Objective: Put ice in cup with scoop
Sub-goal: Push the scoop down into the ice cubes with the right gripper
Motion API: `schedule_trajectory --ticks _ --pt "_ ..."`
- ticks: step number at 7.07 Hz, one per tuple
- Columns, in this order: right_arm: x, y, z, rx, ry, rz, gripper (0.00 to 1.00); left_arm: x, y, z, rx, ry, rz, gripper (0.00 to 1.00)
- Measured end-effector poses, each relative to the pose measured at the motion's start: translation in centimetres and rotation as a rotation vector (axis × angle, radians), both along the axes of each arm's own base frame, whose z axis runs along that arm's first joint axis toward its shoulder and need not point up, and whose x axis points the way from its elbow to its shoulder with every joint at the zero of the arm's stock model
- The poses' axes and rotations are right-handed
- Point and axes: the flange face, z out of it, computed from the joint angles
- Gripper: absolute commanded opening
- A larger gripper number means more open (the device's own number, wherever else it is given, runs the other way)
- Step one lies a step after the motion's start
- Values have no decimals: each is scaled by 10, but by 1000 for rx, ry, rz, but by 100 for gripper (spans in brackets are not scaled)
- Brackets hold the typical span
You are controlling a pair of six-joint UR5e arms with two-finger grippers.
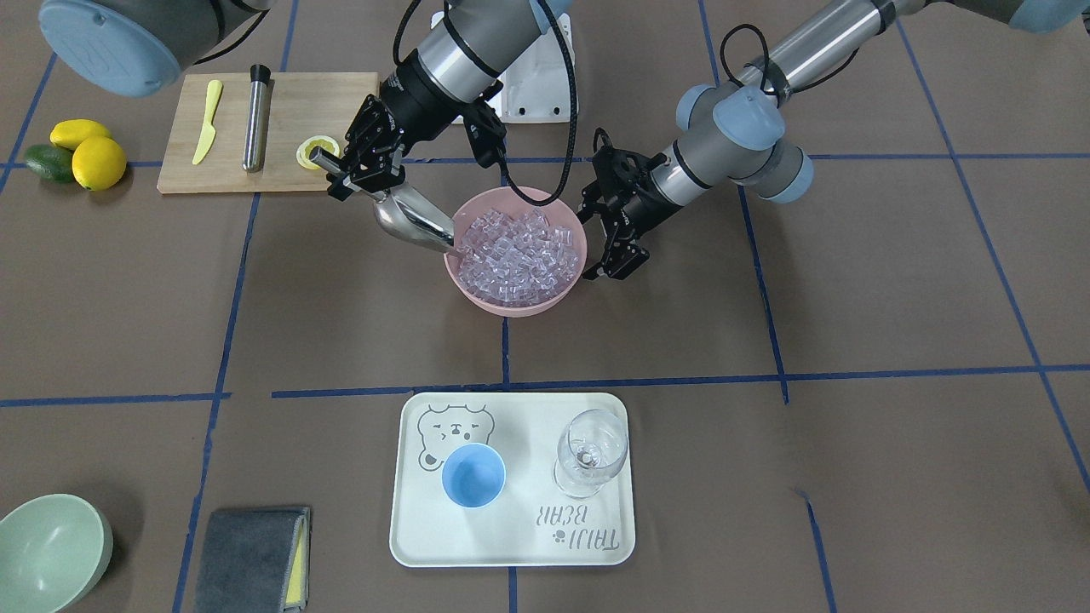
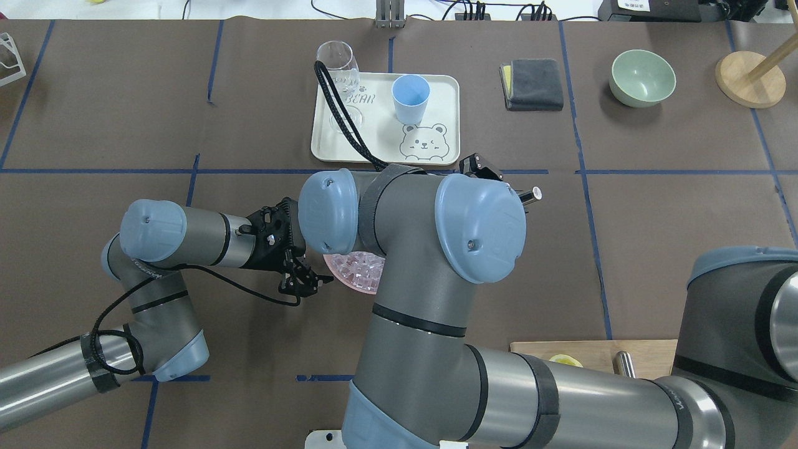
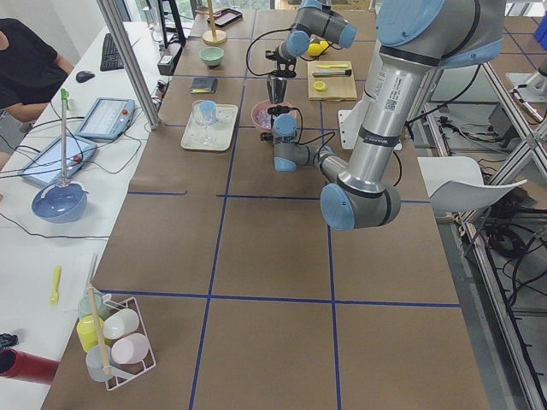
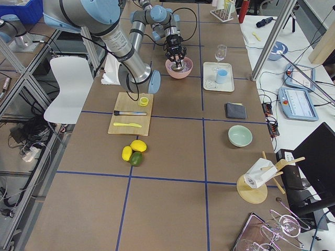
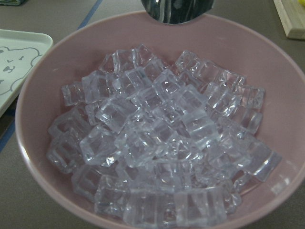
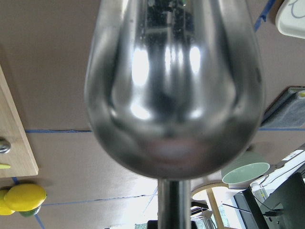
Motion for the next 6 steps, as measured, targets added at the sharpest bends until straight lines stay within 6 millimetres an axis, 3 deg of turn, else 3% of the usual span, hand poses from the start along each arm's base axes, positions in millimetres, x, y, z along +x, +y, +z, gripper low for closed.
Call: schedule_trajectory --ticks 6 --pt "-40 -7 -14 12 -22 0 0 -5 2 10 9 14 -2 100"
